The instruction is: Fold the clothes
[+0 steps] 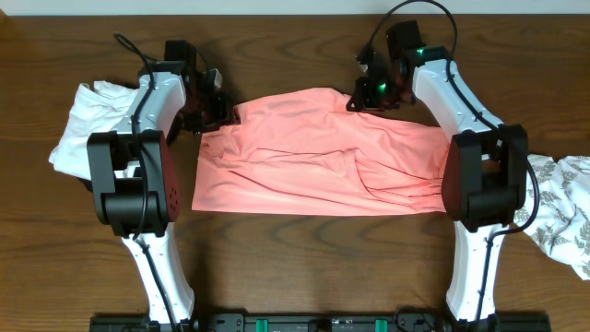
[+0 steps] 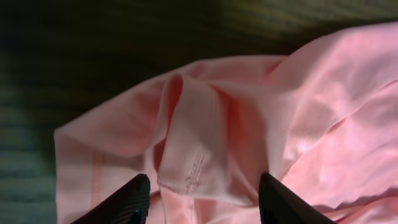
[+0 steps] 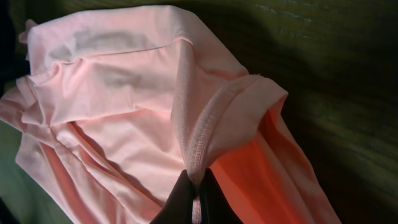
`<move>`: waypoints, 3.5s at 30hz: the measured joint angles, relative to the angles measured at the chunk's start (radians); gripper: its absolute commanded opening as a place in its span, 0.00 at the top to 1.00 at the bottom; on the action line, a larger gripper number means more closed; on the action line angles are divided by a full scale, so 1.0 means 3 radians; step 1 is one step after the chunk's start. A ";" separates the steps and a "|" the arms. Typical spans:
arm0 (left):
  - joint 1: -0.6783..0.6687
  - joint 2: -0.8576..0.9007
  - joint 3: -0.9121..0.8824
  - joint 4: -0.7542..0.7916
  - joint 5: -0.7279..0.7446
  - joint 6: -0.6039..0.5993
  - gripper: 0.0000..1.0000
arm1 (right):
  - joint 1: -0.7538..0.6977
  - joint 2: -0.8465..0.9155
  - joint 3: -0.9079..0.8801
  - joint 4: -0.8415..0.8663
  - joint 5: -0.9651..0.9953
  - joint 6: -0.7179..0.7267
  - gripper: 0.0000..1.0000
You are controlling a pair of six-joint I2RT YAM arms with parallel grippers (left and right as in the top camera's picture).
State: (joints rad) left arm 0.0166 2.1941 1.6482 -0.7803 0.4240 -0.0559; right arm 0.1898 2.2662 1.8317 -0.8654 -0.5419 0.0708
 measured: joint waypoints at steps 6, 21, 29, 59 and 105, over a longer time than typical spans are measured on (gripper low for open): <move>0.0000 0.0000 0.0000 0.0070 0.0000 0.0000 0.43 | 0.0000 0.0000 0.0000 -0.0004 0.0004 -0.0013 0.99; -0.0076 0.0107 0.0006 0.0064 0.0033 -0.0017 0.64 | 0.0000 0.0000 0.0000 -0.0004 0.0005 -0.0013 0.99; -0.0088 0.0149 0.0003 0.0031 0.0155 -0.0010 0.94 | 0.0000 0.0000 0.0000 -0.0006 0.0056 -0.0013 0.99; -0.0014 -0.0389 -0.0001 -0.1047 -0.0168 -0.0010 0.94 | -0.0189 -0.0153 0.0000 -0.1011 0.0211 -0.0149 0.99; 0.0225 -0.0389 -0.0003 -0.1315 -0.0464 -0.0009 0.94 | -0.0191 -0.0154 0.0000 -0.0717 0.0736 -0.0449 0.72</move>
State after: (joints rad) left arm 0.0841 2.0773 1.6474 -1.1748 0.2848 -0.0586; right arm 0.1326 2.2200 1.8317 -1.0805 -0.3210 -0.0639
